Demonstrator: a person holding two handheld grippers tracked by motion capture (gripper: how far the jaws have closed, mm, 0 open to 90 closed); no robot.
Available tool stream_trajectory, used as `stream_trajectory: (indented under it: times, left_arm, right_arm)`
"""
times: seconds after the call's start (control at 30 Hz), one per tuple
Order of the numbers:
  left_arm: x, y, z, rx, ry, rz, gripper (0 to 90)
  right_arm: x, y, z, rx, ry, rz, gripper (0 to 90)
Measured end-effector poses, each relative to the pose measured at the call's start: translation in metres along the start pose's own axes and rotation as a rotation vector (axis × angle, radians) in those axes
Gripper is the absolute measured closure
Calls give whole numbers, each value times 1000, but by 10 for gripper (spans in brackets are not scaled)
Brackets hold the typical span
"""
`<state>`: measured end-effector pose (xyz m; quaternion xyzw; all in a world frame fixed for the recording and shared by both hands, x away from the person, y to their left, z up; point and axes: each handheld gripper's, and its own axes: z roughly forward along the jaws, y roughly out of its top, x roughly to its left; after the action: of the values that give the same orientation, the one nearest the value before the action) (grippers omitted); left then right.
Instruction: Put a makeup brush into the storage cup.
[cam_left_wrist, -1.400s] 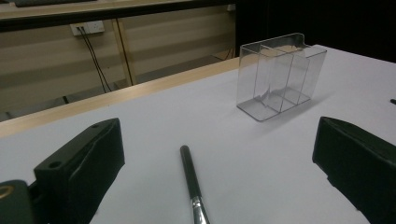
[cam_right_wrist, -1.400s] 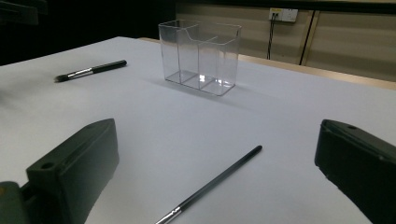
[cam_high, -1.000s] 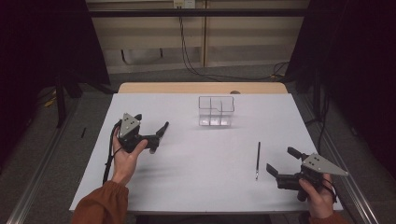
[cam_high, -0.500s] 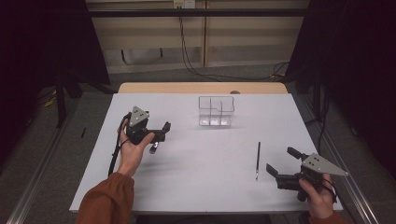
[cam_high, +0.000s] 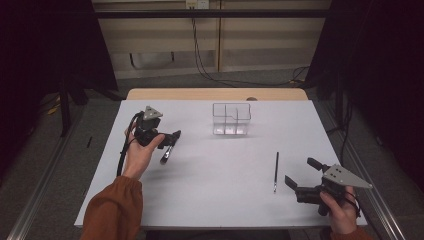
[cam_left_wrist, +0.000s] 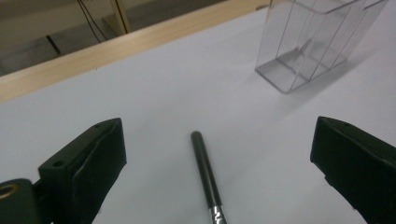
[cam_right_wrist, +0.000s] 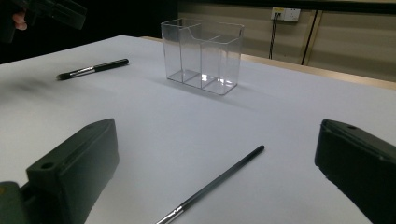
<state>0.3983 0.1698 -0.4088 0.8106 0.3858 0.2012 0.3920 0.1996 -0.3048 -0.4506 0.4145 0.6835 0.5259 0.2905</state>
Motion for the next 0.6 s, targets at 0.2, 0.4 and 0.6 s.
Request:
stream_trajectory:
  times: [0.2,0.4,0.6]
  left_arm:
    - [1,9,6,88,4,7,40]
    - [6,14,15,228,-9,0,43]
    - [4,18,26,359,-5,23,50]
  right_arm:
    - [0,0,0,0,2,1,0]
    - [0,0,0,0,2,-2,0]
    - [0,0,0,4,6,-10,0]
